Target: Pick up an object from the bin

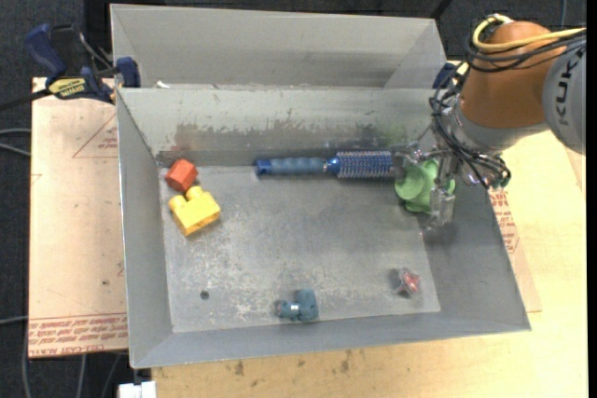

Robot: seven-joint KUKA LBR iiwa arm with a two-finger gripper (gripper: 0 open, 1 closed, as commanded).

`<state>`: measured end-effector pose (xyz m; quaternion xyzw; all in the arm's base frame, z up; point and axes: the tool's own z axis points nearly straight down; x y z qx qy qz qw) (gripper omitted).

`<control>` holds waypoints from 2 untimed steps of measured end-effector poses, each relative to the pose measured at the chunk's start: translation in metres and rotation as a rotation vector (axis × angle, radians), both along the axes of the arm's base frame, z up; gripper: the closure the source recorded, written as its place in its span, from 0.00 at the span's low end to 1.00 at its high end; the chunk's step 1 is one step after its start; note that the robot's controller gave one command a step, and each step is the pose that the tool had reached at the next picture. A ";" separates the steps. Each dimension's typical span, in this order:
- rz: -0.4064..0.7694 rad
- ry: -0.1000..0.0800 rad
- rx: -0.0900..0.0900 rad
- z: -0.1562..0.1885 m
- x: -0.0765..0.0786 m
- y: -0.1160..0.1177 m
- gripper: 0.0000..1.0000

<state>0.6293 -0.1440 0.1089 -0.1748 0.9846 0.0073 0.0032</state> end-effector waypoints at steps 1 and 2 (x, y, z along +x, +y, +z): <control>-0.140 0.003 0.013 -0.022 0.029 0.009 0.00; -0.144 0.006 0.020 -0.020 0.030 0.012 1.00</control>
Offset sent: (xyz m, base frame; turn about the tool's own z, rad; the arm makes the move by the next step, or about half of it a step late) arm 0.0247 -0.0090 -0.0244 0.1519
